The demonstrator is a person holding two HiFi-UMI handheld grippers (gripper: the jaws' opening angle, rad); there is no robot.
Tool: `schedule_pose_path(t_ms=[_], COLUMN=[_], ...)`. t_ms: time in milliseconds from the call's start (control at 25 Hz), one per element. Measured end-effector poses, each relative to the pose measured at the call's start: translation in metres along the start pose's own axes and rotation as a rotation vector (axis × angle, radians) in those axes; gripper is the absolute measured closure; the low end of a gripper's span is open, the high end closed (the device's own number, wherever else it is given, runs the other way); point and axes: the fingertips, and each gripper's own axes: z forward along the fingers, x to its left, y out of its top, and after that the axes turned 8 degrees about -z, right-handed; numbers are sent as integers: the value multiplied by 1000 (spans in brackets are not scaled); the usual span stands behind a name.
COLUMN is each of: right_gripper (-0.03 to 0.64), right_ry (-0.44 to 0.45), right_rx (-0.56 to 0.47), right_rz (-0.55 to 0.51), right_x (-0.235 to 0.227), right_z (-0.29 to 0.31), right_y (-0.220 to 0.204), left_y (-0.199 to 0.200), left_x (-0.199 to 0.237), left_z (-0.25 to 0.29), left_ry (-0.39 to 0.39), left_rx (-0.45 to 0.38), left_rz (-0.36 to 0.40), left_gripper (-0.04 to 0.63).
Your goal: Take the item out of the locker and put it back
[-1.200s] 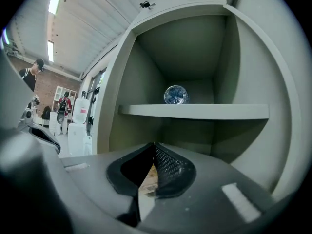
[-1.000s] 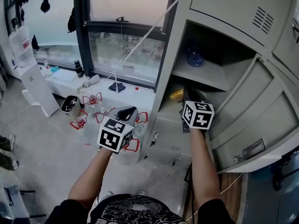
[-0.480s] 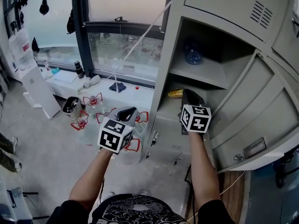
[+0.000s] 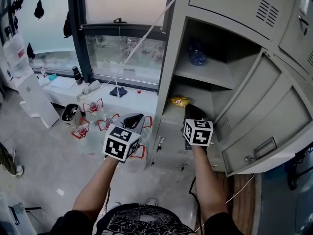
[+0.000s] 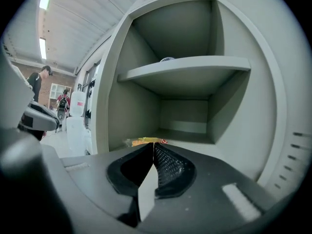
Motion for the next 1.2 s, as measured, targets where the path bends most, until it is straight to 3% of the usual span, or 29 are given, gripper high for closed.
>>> schedule_pose_path(t_ms=[520,1200], right_gripper=[578,572], right_ry=[6,-53], right_rx=[104,89], right_rz=[36,63], right_x=[14,38], right_z=[0,-58], right_y=[-34,-21], left_y=[-2,-12], left_x=[9,-1], left_z=[-16,-39], left_ry=[-5,-100], left_rx=[4,10], left_rz=[-11,3], left_gripper=[595,595])
